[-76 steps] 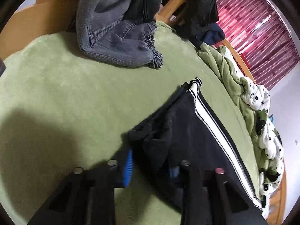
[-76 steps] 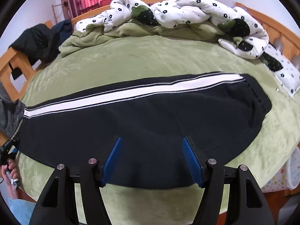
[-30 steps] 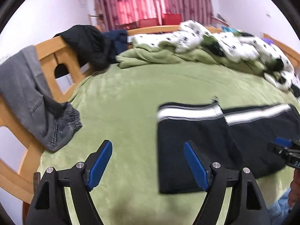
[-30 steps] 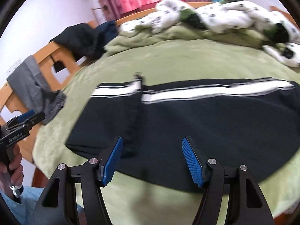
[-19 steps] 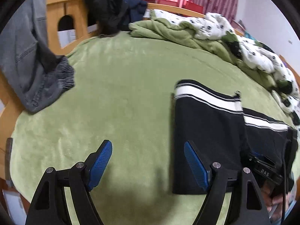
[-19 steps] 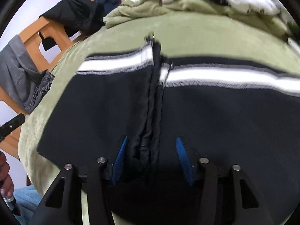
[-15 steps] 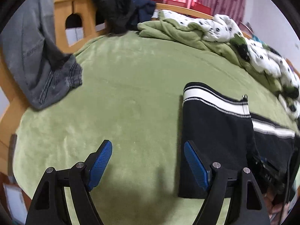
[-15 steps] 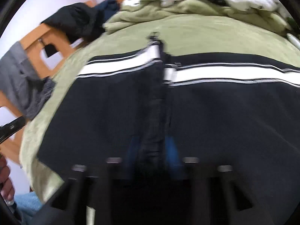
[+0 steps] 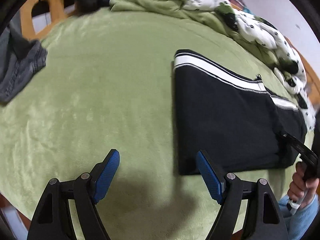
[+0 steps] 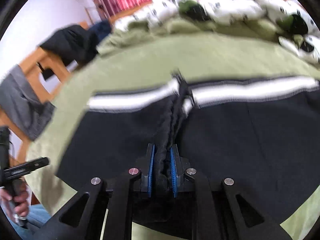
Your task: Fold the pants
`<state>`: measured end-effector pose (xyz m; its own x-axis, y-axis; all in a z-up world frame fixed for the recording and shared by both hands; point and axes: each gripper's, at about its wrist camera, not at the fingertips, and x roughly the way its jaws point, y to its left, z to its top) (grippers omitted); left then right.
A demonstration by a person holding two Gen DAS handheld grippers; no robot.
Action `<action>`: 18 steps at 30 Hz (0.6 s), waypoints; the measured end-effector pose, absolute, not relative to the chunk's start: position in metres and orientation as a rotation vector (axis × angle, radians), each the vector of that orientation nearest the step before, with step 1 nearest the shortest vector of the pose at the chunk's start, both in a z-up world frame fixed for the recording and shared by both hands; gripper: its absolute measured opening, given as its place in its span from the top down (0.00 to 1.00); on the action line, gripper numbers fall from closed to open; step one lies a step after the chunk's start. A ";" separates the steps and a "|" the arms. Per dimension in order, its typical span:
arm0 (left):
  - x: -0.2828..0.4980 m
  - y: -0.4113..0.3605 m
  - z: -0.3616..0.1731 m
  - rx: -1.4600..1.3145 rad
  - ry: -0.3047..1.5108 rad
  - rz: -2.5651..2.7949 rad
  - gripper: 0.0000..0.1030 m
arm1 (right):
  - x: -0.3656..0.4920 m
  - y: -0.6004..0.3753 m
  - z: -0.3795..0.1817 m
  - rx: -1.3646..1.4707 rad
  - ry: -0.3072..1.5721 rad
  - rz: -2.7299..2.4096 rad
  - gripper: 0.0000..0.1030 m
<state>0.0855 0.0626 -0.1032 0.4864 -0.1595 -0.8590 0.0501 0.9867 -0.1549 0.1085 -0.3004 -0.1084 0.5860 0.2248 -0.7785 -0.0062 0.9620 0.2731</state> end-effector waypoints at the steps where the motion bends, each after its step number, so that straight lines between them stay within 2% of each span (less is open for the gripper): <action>1: 0.081 0.059 -0.102 -0.101 1.025 -0.118 0.25 | 0.108 -0.301 -0.119 0.246 0.959 0.126 0.84; 5: 0.081 0.052 -0.099 -0.116 0.982 -0.106 0.25 | 0.106 -0.309 -0.142 0.258 1.002 0.131 0.80; 9: 0.093 0.038 -0.104 -0.103 0.954 -0.056 0.25 | 0.094 -0.318 -0.117 0.293 0.916 0.096 0.79; 11: 0.101 0.030 -0.114 -0.084 0.992 -0.047 0.25 | 0.085 -0.315 -0.112 0.273 0.874 0.096 0.69; 14: 0.098 0.020 -0.135 -0.071 1.053 -0.054 0.24 | 0.082 -0.300 -0.138 0.178 0.965 0.091 0.69; 18: 0.089 0.017 -0.135 -0.065 1.050 -0.083 0.24 | 0.068 -0.295 -0.141 0.148 0.953 0.096 0.69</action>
